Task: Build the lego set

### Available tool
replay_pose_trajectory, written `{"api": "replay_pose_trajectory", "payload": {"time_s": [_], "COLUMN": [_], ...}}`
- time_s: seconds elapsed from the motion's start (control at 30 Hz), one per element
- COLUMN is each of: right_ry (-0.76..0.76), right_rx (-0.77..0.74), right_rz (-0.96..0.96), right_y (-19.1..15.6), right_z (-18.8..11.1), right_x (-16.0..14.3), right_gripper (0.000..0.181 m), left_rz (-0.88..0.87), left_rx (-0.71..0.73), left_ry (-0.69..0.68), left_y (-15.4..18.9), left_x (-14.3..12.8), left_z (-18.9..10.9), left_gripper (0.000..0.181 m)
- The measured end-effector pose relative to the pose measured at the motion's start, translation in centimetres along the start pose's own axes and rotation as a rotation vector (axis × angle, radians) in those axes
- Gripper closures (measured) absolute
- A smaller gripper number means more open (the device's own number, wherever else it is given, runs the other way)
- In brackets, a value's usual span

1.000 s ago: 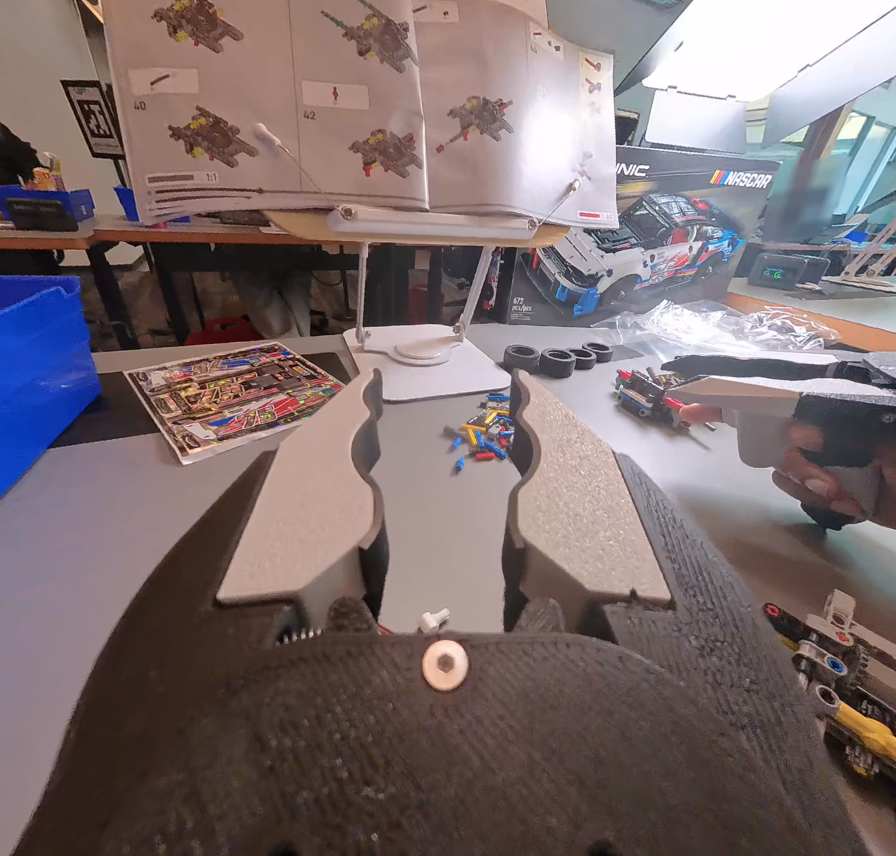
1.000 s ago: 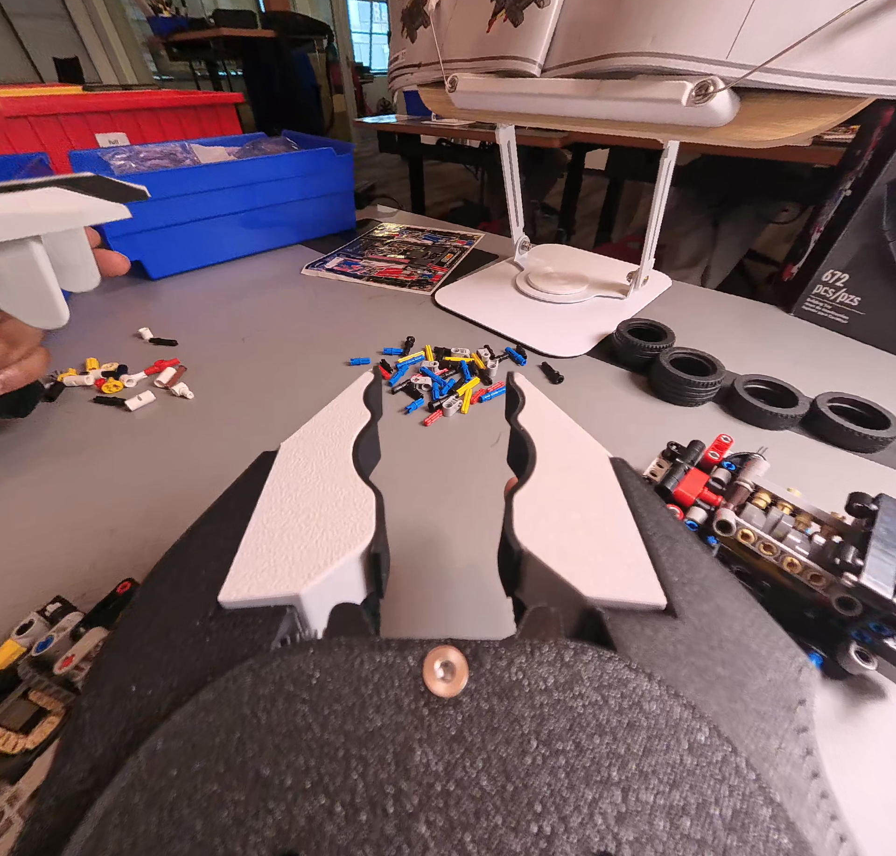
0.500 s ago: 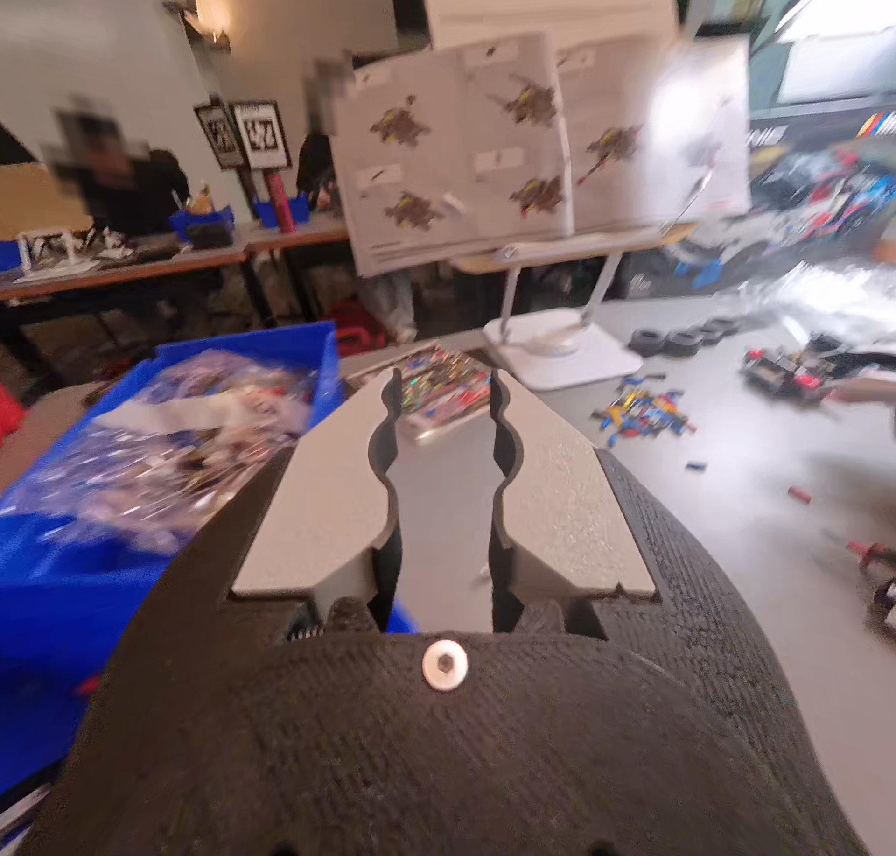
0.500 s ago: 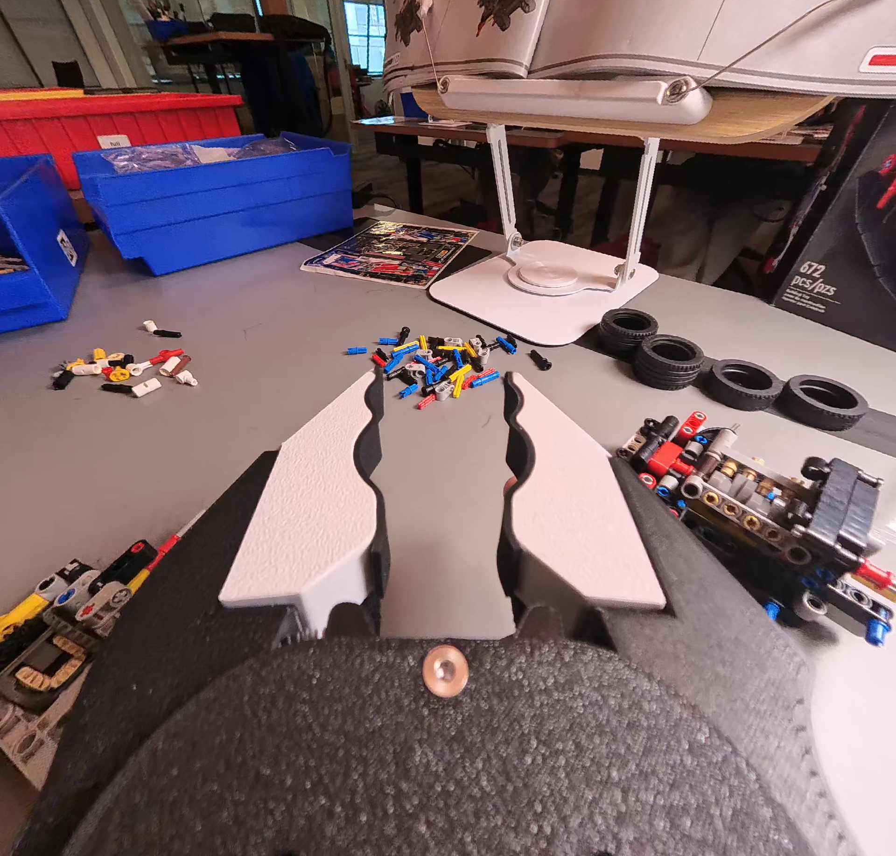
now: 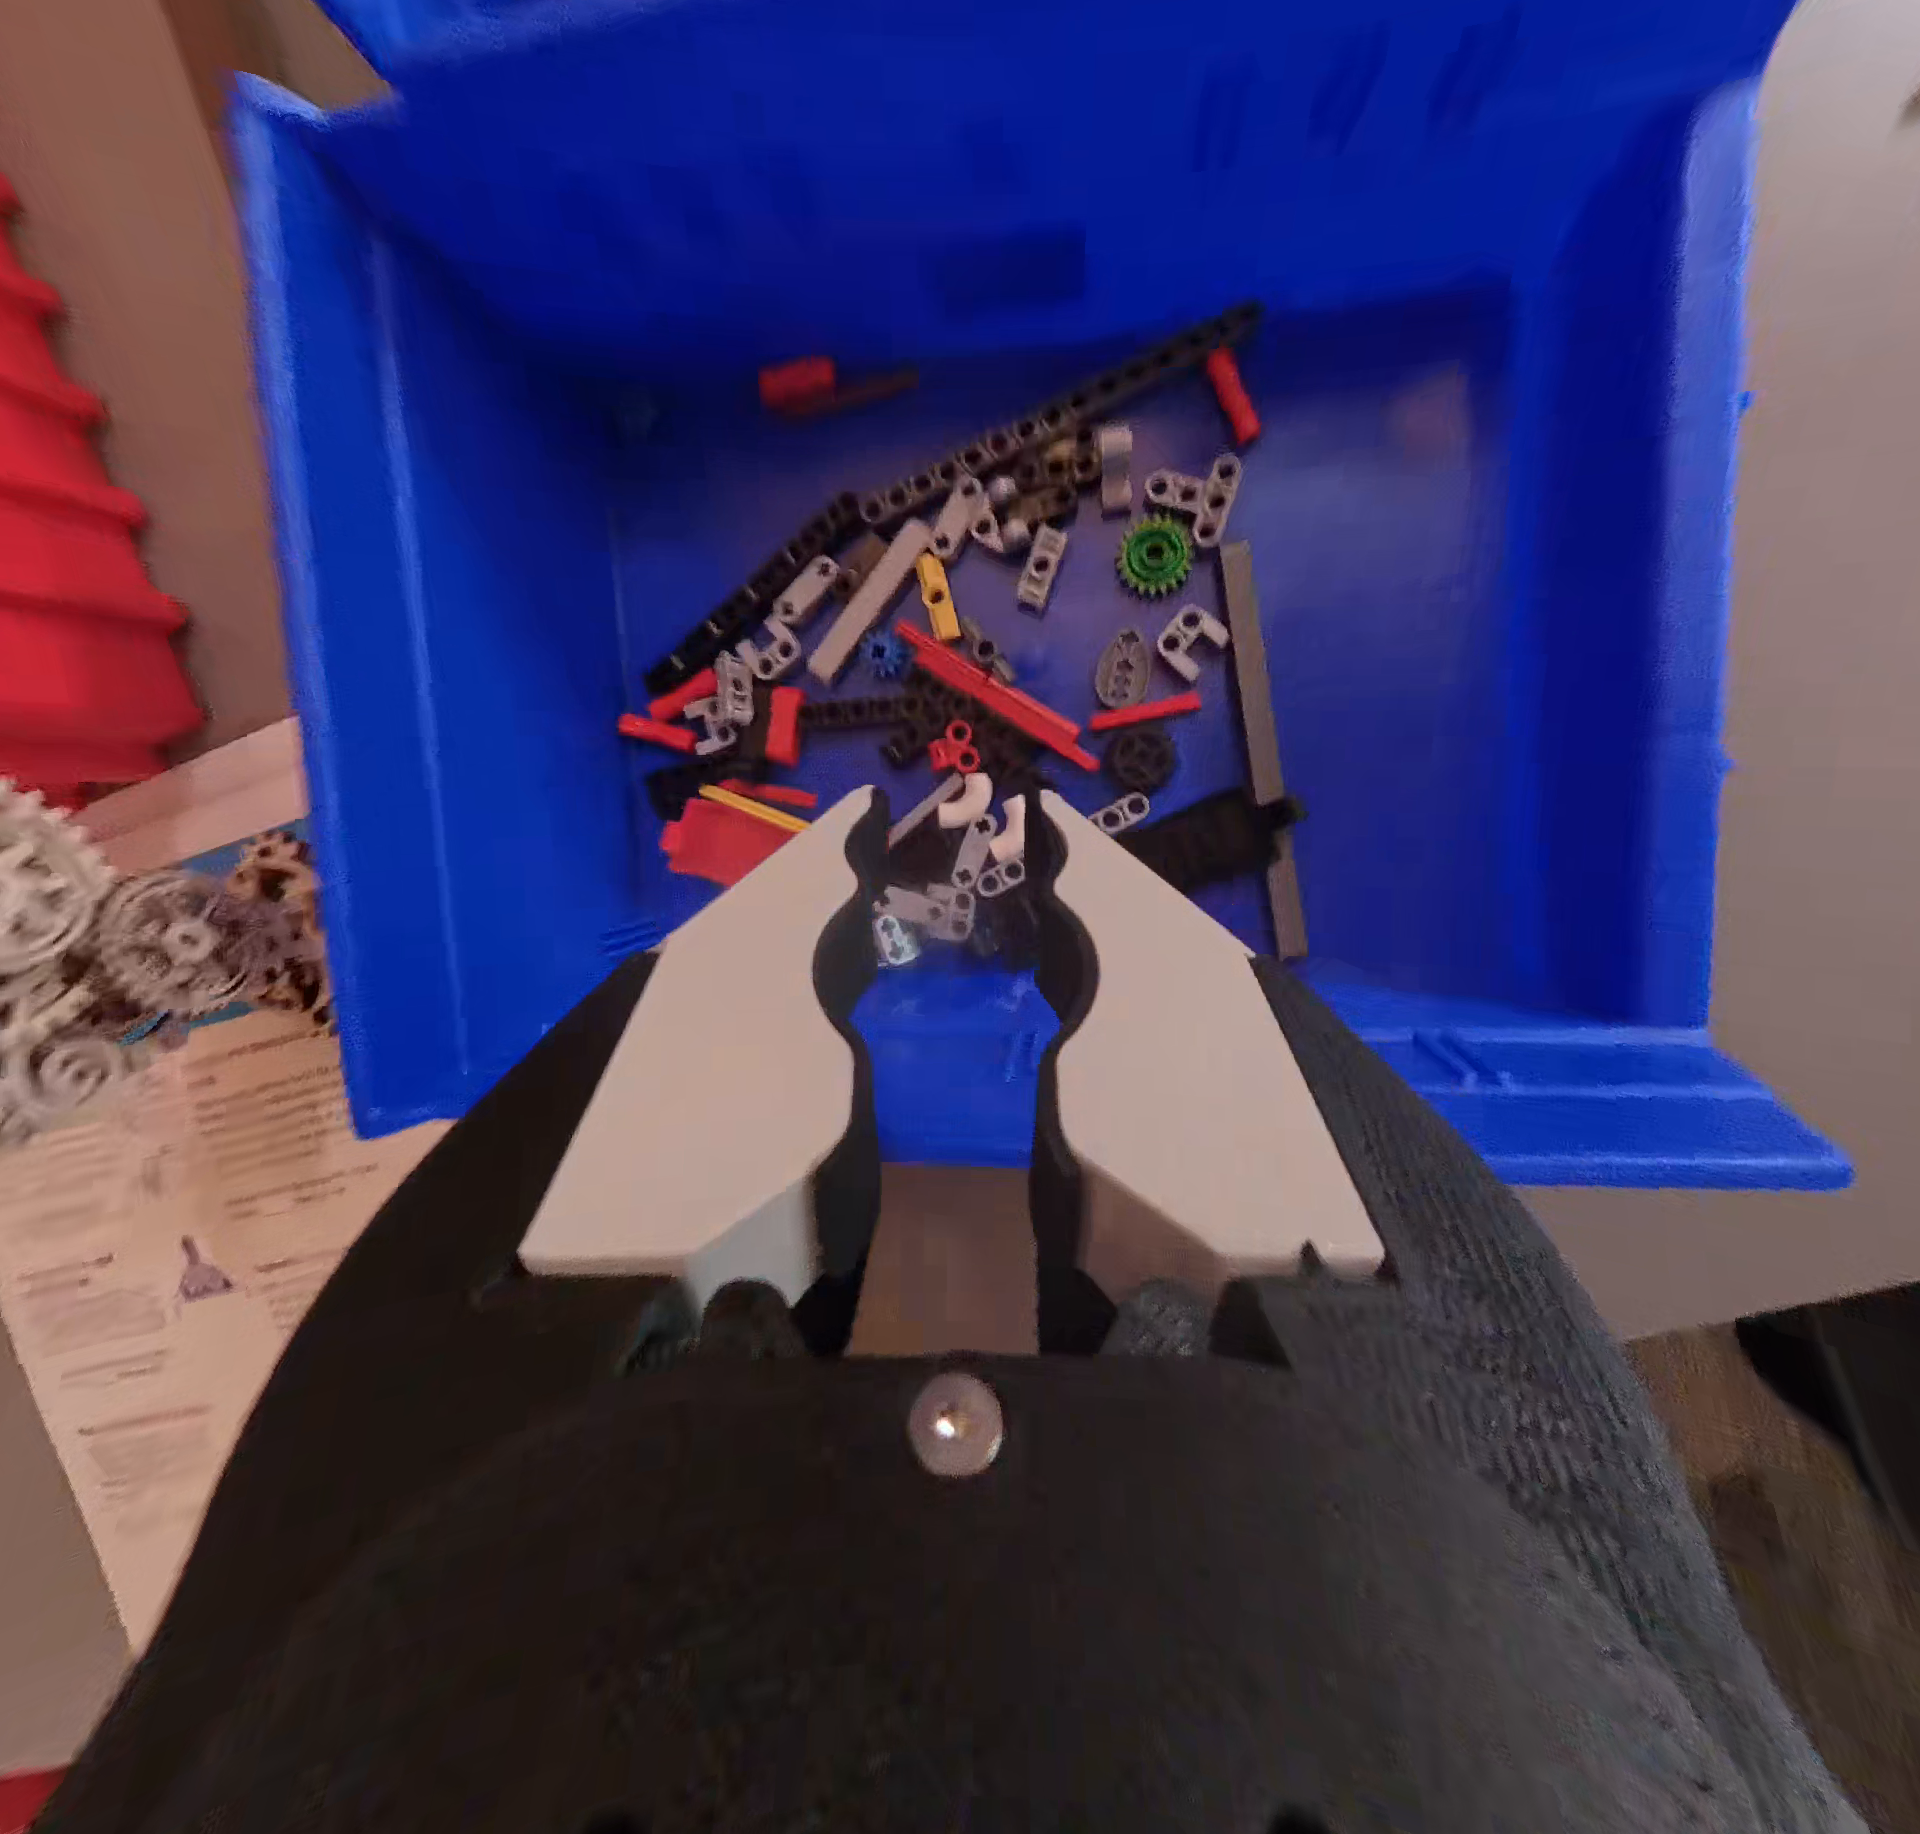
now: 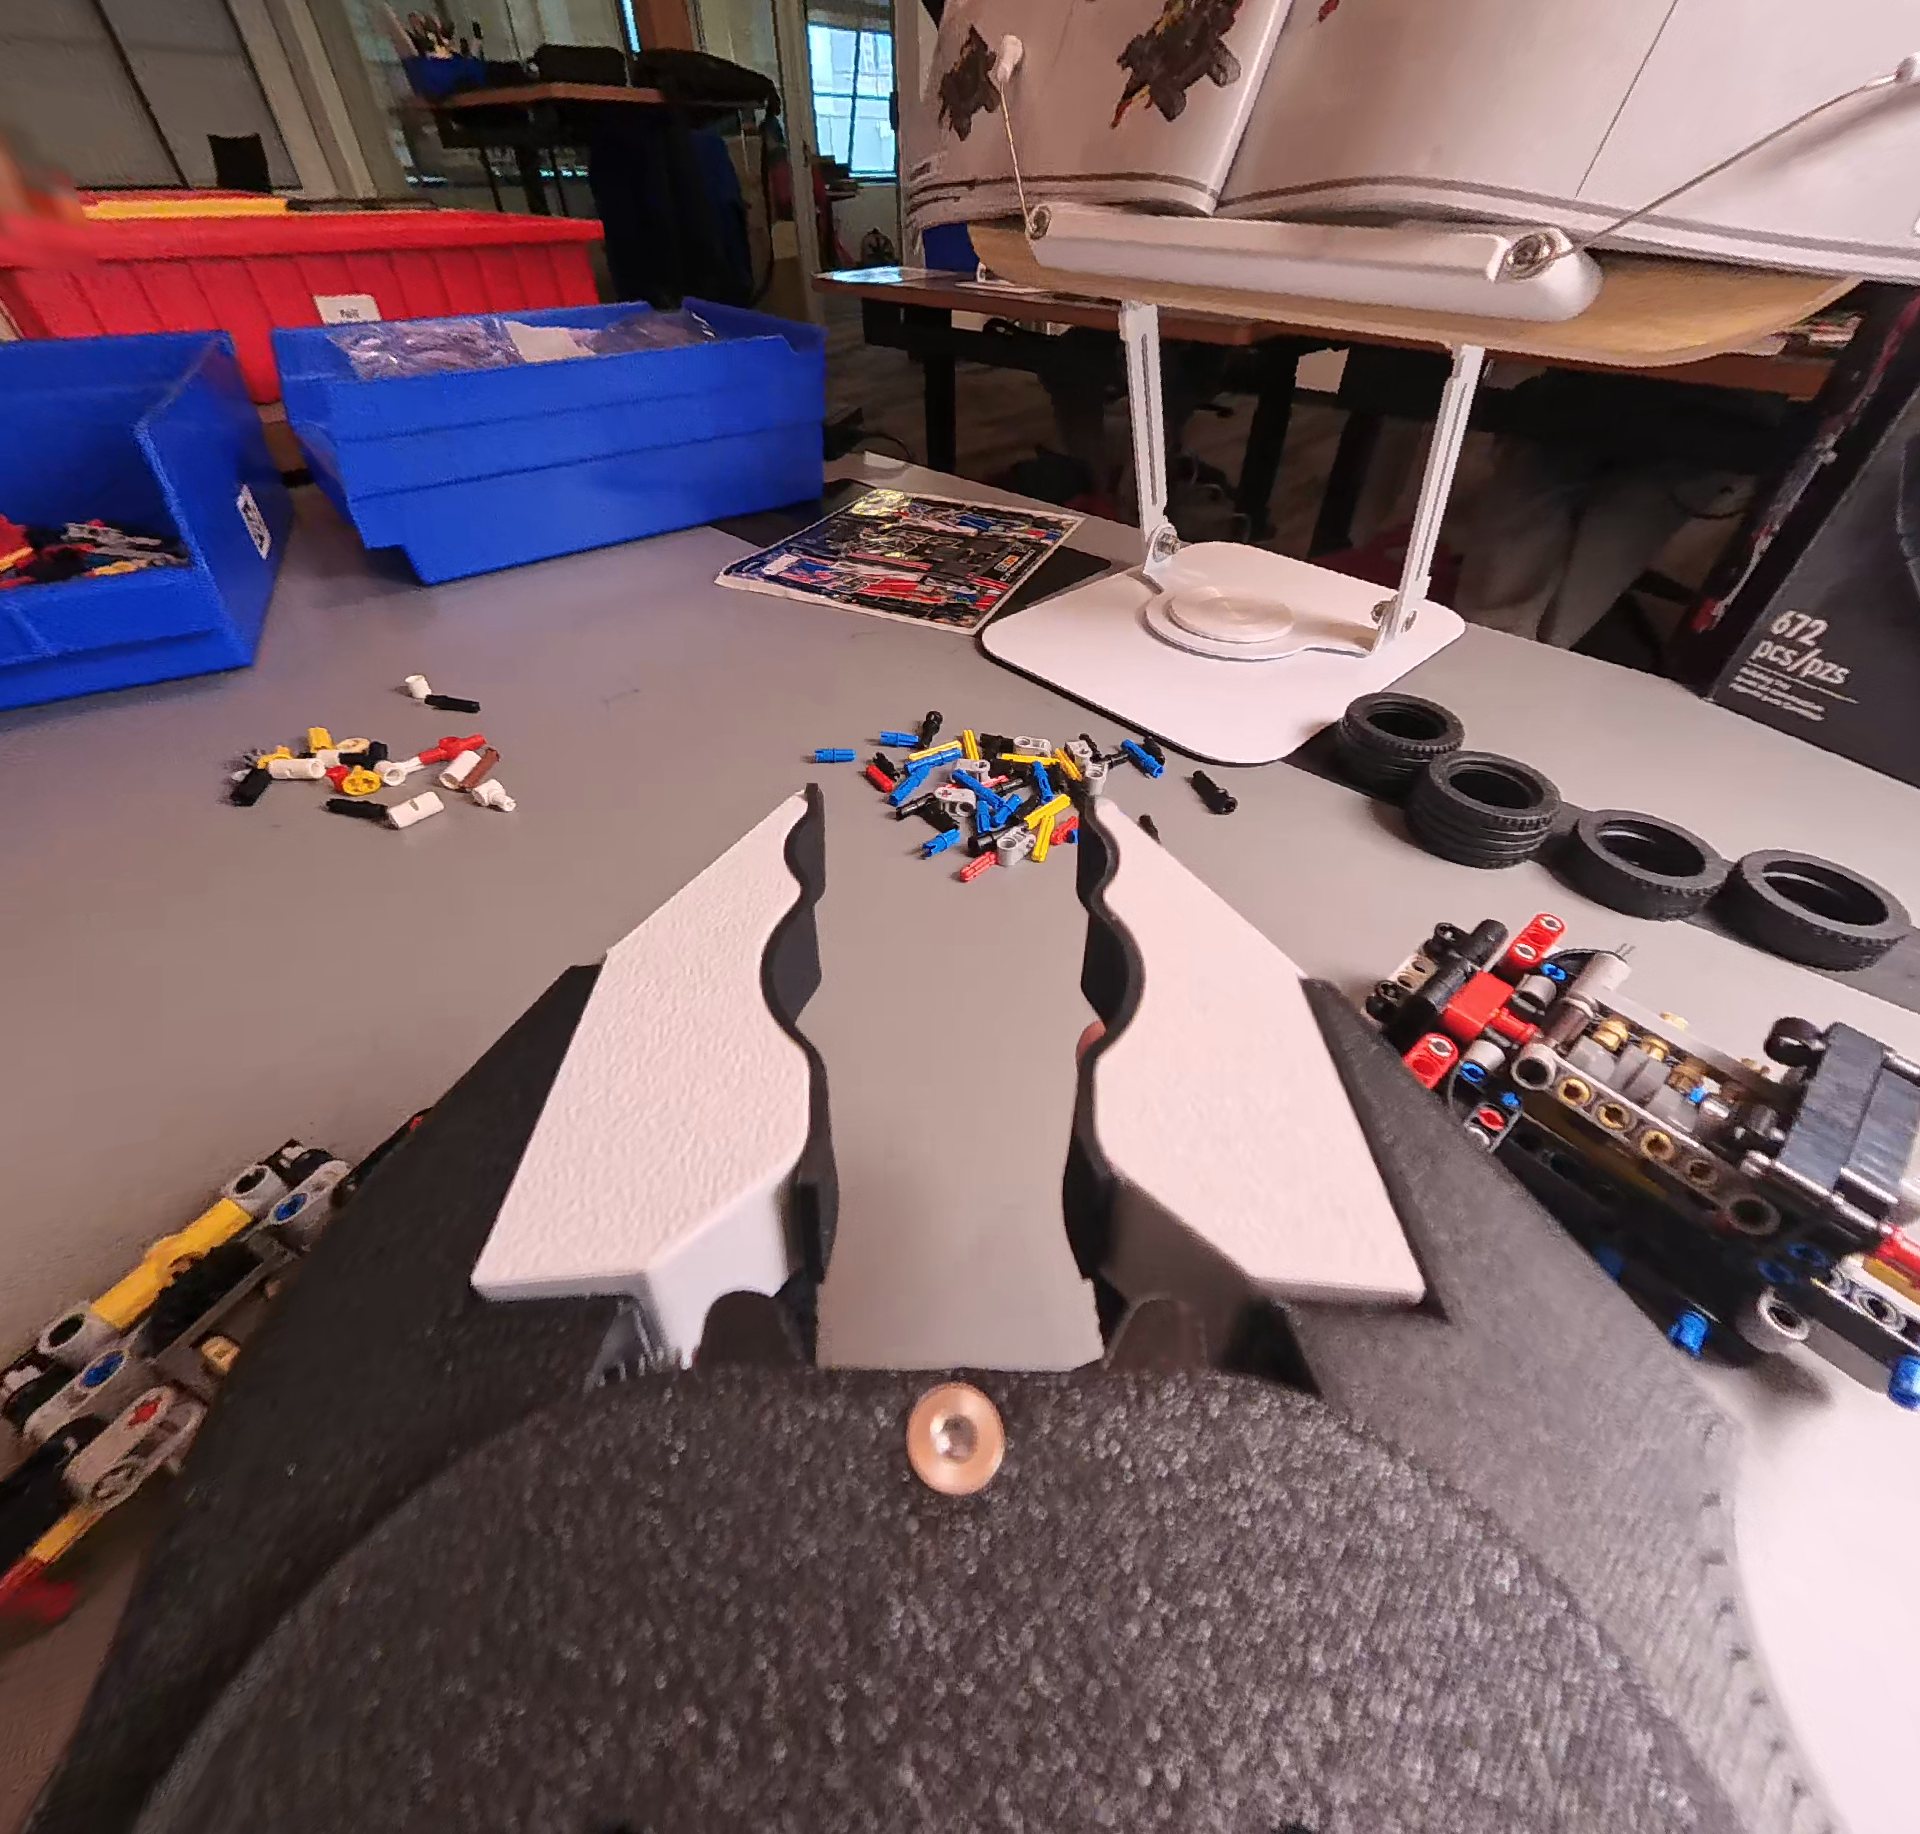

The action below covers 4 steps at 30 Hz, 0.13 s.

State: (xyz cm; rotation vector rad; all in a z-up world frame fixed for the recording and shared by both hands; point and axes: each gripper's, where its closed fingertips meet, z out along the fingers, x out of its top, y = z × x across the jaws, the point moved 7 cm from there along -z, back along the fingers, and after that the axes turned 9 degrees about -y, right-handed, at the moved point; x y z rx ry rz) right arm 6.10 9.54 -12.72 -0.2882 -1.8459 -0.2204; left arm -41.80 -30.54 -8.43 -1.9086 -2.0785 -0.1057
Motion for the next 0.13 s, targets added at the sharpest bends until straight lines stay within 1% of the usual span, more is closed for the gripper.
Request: {"api": "replay_pose_trajectory", "payload": {"time_s": [0.03,0.13], "right_ry": [0.003,0.01], "right_rx": [-0.003,-0.023], "right_rz": [-0.002,-0.009], "right_y": [0.0,0.1], "right_z": [-0.3,-1.1], "right_x": [0.0,0.0], "right_gripper": [0.134,0.135], "left_rz": [0.038,0.135], "left_rx": [-0.023,-0.128], "left_ry": [-0.031,-0.102], "left_y": [0.1,0.8], "left_x": [0.0,0.6], "left_z": [0.8,3.5], "left_gripper": [0.159,0.163]}}
